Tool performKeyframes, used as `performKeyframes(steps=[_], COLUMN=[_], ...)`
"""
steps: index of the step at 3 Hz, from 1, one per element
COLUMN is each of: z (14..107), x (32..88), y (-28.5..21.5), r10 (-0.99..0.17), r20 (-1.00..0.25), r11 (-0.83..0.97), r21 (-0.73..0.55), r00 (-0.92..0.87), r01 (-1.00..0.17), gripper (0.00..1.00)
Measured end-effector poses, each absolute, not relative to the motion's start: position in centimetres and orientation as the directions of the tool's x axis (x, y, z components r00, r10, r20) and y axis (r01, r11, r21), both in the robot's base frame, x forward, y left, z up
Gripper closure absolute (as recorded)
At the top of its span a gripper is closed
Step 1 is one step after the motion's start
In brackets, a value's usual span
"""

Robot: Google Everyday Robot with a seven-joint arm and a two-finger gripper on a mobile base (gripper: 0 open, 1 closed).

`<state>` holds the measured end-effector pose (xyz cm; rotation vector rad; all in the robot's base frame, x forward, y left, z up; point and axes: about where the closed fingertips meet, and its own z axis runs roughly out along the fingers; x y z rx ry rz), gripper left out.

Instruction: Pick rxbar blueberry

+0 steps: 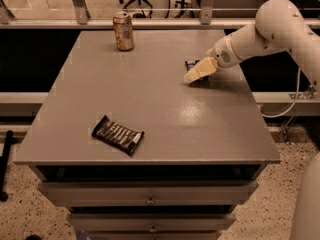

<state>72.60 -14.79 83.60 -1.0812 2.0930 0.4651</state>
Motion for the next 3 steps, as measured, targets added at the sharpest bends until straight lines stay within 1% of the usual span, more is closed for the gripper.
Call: performKeyframes(steps=[1, 2, 3], z=[84.0, 84.5, 85.7], x=[72.2, 71.7, 69.9], y=[-14.5, -14.2, -12.8], r10=[-0.542, -0.539, -0.554], r20=[-0.757, -0.766, -0.772], r11=[0.565, 0.549, 0.498], r21=[-0.005, -0.005, -0.008], r00=[-0.366, -0.349, -0.31], r01=[-0.825, -0.836, -0.867], gripper=[0.47, 0.7, 0.93])
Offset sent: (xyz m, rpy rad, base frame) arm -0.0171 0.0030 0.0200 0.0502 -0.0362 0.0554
